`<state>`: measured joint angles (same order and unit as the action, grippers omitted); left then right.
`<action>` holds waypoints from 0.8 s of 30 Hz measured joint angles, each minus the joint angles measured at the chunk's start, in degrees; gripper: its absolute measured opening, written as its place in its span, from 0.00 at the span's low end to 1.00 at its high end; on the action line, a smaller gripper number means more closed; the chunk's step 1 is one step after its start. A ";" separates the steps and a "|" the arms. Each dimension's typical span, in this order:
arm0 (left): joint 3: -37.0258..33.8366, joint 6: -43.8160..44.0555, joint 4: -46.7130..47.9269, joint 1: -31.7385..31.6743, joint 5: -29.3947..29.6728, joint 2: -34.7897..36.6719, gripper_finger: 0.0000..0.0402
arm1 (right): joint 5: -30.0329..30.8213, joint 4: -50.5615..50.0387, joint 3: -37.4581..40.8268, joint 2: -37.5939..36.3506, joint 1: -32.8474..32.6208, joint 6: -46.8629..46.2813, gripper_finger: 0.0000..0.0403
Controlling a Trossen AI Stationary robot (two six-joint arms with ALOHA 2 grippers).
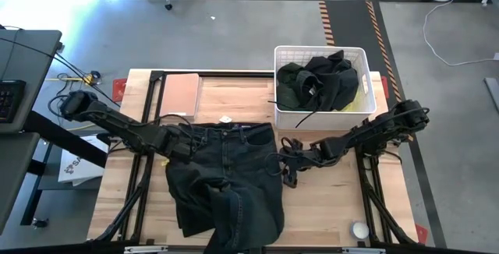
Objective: Sort clothes
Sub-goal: Put the dark blue jeans into the white laundry bin
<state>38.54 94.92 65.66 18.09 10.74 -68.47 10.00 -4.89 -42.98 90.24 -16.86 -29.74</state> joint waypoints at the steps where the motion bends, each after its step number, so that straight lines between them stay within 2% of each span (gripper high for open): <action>1: -0.07 0.14 -0.32 -0.48 0.33 -0.02 0.40 | -0.39 0.33 0.00 0.00 0.00 0.02 0.55; 9: -0.27 -1.30 -0.35 -6.19 -0.65 -4.10 0.40 | -1.33 1.74 0.00 0.00 0.00 0.13 0.55; 15: -0.54 -6.75 -0.37 -9.97 -4.56 -12.08 0.40 | -1.55 1.82 0.00 0.00 -0.55 0.13 0.55; 19: -2.87 -11.64 -5.25 -12.01 -5.74 -14.89 0.39 | -1.77 1.77 0.00 0.00 -0.87 -0.65 0.55; 22: -3.57 -15.65 -7.73 -12.94 -5.95 -15.27 0.34 | -3.12 1.24 0.00 0.00 -0.87 -2.03 0.55; 24: -2.47 -17.11 -8.14 -12.98 -5.44 -15.36 0.27 | -3.63 0.39 0.00 0.22 -0.57 -3.23 0.55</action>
<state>36.07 77.81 57.52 5.11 5.30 -83.82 6.36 -4.51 -42.98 90.45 -17.43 -32.97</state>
